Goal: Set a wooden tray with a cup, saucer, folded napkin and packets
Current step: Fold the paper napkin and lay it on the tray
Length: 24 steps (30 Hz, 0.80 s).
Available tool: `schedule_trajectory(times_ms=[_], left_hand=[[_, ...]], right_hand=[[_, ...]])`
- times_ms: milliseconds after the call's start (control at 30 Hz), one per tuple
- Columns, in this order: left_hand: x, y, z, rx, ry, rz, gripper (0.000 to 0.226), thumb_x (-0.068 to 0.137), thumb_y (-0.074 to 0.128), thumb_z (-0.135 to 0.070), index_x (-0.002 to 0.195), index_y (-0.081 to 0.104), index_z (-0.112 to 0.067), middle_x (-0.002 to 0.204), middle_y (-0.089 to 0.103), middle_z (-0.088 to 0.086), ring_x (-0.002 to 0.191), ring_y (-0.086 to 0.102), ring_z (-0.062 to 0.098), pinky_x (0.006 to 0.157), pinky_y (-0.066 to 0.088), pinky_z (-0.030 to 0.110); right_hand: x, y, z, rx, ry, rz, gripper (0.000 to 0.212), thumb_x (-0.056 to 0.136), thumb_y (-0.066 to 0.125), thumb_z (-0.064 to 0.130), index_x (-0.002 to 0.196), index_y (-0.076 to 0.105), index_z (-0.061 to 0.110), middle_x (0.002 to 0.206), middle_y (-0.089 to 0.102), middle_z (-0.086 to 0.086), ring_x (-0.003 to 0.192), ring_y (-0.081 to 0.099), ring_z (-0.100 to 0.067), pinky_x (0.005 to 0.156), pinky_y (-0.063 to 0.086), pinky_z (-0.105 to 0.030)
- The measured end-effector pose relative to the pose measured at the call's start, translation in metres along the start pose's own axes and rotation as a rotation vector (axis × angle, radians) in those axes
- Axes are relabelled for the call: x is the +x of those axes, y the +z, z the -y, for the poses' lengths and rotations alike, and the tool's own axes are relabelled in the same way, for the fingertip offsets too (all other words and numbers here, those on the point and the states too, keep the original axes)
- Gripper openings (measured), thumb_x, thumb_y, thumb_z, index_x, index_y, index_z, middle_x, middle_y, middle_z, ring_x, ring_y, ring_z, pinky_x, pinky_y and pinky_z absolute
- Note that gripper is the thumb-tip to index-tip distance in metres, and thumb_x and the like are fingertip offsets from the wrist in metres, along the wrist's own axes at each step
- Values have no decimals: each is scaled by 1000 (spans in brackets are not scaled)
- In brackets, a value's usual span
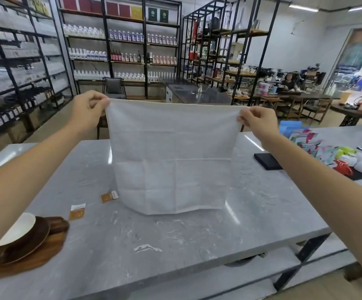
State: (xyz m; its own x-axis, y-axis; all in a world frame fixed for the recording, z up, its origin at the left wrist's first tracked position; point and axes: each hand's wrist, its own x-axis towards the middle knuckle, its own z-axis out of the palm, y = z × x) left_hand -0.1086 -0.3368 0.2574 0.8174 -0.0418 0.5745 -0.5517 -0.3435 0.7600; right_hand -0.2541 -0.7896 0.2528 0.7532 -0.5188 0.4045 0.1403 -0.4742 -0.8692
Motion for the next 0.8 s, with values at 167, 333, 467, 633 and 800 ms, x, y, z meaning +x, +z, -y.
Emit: schedule_trajectory(times_ms=[167, 333, 467, 633, 800], left_hand=[[-37, -12, 3, -127, 15, -15, 6, 94, 67, -25, 98, 73, -25, 86, 75, -16, 83, 72, 0, 73, 59, 16], [-105, -22, 14, -238, 14, 17, 13, 94, 69, -24, 90, 74, -36, 85, 77, -16, 81, 73, 3, 75, 58, 15], [-160, -31, 30, -245, -71, 30, 19, 92, 70, -25, 89, 75, -42, 87, 77, -20, 83, 73, 1, 73, 57, 11], [-223, -41, 57, -209, -120, 95, 9, 85, 73, -31, 88, 76, -39, 87, 77, -21, 79, 72, -4, 72, 54, 7], [-253, -41, 88, -158, -201, 142, 9, 82, 75, -34, 91, 77, -32, 94, 78, -13, 83, 73, 1, 78, 56, 11]], right_hand=[[-48, -18, -2, 33, -115, 3, 17, 93, 67, 41, 81, 78, 34, 81, 78, 3, 82, 75, -10, 80, 64, -26], [-115, -28, -22, 31, -140, 36, 17, 97, 66, 38, 86, 76, 31, 79, 76, 10, 77, 71, -2, 67, 57, -13], [-166, -37, -53, 70, -71, 71, 13, 96, 69, 34, 91, 79, 28, 83, 76, -1, 80, 72, -12, 72, 61, -21], [-224, -45, -94, 70, 17, 83, 14, 93, 71, 37, 93, 80, 26, 85, 77, -5, 80, 74, -17, 71, 62, -23], [-252, -38, -121, 85, 89, 86, 17, 93, 71, 37, 93, 80, 24, 82, 76, -6, 80, 73, -17, 73, 63, -26]])
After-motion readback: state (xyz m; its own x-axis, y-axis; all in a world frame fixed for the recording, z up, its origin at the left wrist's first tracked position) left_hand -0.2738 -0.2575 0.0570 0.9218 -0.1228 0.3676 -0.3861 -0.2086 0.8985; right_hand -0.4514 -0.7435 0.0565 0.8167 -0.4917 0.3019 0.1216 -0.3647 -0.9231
